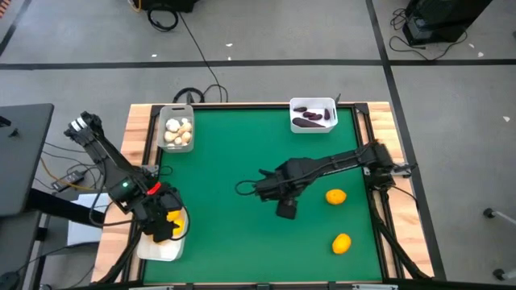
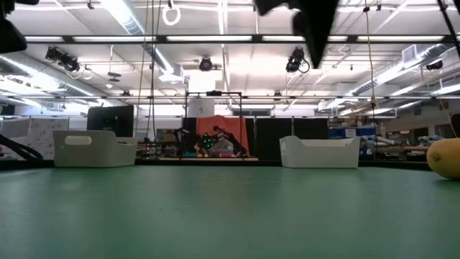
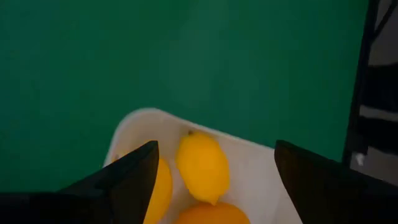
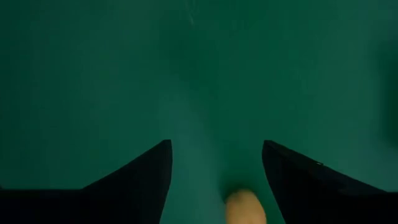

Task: Sort produce into baskets
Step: Put the lemon into the bottom white bin

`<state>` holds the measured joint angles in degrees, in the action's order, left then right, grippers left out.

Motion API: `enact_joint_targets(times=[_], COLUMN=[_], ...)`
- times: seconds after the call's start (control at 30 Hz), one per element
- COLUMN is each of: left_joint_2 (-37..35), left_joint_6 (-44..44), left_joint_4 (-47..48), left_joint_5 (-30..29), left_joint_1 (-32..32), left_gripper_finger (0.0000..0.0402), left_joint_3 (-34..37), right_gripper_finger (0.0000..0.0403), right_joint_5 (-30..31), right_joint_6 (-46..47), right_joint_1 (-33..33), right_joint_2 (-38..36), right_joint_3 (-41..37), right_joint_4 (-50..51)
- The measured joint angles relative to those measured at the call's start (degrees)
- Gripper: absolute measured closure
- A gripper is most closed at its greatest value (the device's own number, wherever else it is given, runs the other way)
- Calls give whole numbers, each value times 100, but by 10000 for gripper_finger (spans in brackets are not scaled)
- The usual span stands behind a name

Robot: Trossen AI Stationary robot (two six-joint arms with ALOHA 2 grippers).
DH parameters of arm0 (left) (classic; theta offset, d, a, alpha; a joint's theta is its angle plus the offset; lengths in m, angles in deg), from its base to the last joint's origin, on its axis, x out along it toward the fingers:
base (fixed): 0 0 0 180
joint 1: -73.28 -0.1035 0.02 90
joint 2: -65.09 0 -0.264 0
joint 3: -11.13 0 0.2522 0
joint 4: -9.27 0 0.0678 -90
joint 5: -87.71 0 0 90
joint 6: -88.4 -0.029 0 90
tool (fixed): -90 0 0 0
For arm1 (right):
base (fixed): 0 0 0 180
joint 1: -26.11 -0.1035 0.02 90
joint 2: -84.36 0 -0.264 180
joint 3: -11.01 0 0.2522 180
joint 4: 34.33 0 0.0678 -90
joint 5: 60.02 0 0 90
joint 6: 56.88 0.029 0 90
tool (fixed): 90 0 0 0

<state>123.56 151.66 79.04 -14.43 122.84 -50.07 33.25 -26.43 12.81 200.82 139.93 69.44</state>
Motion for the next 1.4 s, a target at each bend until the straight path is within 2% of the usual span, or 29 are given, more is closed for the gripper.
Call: enact_joint_targets(times=[0.2, 0.4, 0.6, 0.77, 0.97, 1.1, 1.23, 1.4], left_joint_2=[-4, -2, -2, -2, -2, -2, -2, -2], left_joint_6=[-156, -401, -603, -605, -604, -602, -613, -1078], left_joint_4=[-9, -377, -772, -1131, -1405, -1500, -1653, -2064], left_joint_5=[-492, -832, -1026, -1142, -1371, -1436, -1480, -1560], left_joint_1=[0, -2, -4, -4, -4, -7, -66, -326], left_gripper_finger=[89, 88, 87, 87, 88, 88, 88, 95], left_joint_3=[-68, -66, -66, -66, -66, -66, -66, -66], right_gripper_finger=[144, 144, 144, 144, 144, 144, 147, 175], right_joint_5=[-229, -548, -615, -952, -985, -629, -573, -549], right_joint_6=[-220, -237, -457, -372, -237, -169, -203, -312], right_joint_1=[-36, -155, -316, -378, -382, -358, -258, -195], right_joint_2=[-1092, -2361, -3173, -3481, -3520, -3525, -3531, -3536], right_joint_3=[-1923, -3801, -5074, -5859, -6629, -6818, -6897, -6913], right_joint_4=[-157, -1262, -1617, -1780, -2335, -2774, -2953, -3491])
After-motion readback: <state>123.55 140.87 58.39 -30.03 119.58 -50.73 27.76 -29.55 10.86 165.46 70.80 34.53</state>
